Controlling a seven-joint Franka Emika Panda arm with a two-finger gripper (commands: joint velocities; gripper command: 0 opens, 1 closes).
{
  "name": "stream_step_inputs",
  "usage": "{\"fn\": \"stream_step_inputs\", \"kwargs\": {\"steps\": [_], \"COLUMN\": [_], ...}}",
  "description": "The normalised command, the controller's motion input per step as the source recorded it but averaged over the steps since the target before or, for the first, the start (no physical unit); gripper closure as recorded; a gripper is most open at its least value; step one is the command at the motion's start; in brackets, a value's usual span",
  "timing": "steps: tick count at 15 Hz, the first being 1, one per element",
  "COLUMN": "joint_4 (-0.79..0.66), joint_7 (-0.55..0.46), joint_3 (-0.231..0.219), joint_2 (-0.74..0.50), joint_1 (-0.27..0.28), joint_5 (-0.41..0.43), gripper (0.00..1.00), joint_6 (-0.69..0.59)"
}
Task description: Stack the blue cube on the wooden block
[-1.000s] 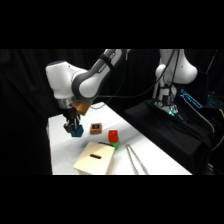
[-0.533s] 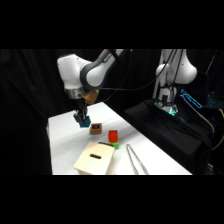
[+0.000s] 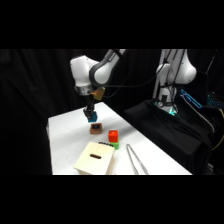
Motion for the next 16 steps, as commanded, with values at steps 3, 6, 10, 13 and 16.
{"fn": "stream_step_inputs", "kwargs": {"steps": [3,6,10,13,16], "joint_4": [-0.34,-0.24,-0.14,-0.06,-0.02], "joint_7": [-0.08,-0.05,-0.02,-0.02,-0.03], "joint_3": [0.005,-0.030,-0.073,-0.088,-0.078], "joint_2": [-0.09,0.00,0.02,0.04,0.04], "joint_1": [0.033,0.041,0.052,0.047,0.045], "joint_5": [-0.057,-0.089,-0.096,-0.070,-0.042], "gripper": [0.73,0.73,0.73,0.73,0.73], "joint_6": [0.42,0.39,0.34,0.30,0.23]}}
